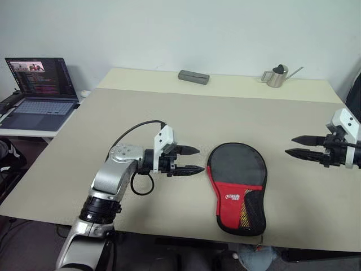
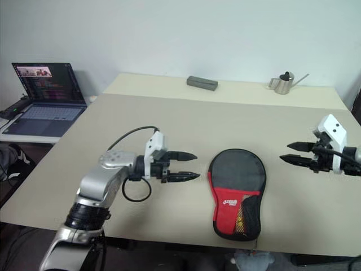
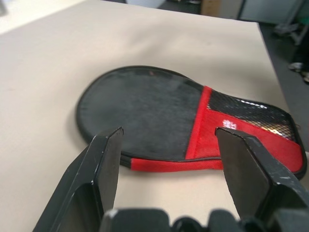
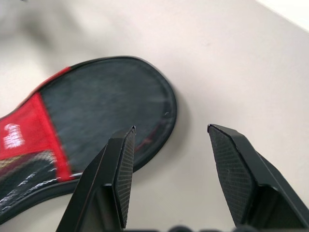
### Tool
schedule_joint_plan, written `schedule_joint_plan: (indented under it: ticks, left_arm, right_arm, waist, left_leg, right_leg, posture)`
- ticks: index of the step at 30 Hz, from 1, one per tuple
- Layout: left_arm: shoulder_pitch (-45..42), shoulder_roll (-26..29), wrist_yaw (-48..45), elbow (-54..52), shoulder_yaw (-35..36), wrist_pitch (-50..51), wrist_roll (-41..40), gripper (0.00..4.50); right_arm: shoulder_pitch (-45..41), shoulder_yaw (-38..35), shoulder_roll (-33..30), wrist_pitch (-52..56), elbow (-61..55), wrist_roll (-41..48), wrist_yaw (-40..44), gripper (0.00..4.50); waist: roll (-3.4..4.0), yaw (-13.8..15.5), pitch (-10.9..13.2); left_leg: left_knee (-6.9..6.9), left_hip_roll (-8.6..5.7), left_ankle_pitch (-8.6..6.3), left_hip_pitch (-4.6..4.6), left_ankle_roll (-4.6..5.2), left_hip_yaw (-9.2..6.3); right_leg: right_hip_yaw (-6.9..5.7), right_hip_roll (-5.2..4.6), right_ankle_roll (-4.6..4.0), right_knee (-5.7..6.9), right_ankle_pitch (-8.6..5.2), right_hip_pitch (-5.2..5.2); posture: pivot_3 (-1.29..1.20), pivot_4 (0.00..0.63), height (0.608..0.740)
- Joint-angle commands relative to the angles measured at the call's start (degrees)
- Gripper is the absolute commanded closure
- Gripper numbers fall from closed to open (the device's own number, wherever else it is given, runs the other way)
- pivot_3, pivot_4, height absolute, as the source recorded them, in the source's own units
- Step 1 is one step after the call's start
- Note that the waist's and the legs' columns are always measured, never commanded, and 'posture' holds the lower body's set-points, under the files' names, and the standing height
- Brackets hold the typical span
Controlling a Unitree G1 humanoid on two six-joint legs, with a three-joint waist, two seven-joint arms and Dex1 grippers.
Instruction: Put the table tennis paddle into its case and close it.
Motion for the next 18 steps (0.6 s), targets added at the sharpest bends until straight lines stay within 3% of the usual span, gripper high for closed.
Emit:
schedule_joint_plan:
  ticks: [1, 9, 18]
  left_arm:
    - [-0.1, 1.2, 4.4, -4.5, 3.1, 1.4, -1.8, 1.18]
    - [-1.0, 3.1, 13.6, -5.2, 3.0, 1.0, 1.1, 1.18]
    - [-0.9, 2.7, 15.7, -0.4, 0.1, -4.4, 3.4, 1.18]
  right_arm:
    - [-2.8, 0.4, 1.8, -4.0, 3.1, -2.4, 1.2, 1.86]
    - [-7.1, 0.5, 4.4, -8.3, 11.0, -5.8, 4.6, 1.86]
    - [-4.8, -0.3, 4.5, -4.1, 5.3, -4.3, 4.8, 1.86]
  waist:
    - [0.05, 0.0, 0.0]
    - [0.19, -0.3, 0.1]
    - [0.19, -0.3, 0.1]
  left_leg:
    - [0.0, 0.0, 0.01, 0.01, -0.02, 0.0]
    - [0.0, -0.01, 0.07, 0.02, -0.12, 0.06]
    - [-0.01, -0.01, 0.13, 0.01, -0.22, 0.07]
  right_leg:
    - [0.01, 0.0, 0.0, 0.02, 0.0, 0.0]
    - [0.02, 0.0, -0.02, 0.04, 0.0, -0.02]
    - [0.06, -0.02, -0.03, 0.05, -0.01, -0.04]
  posture:
    - [0.0, 0.15, 0.74]
    - [0.0, 0.15, 0.74]
    - [0.0, 0.15, 0.74]
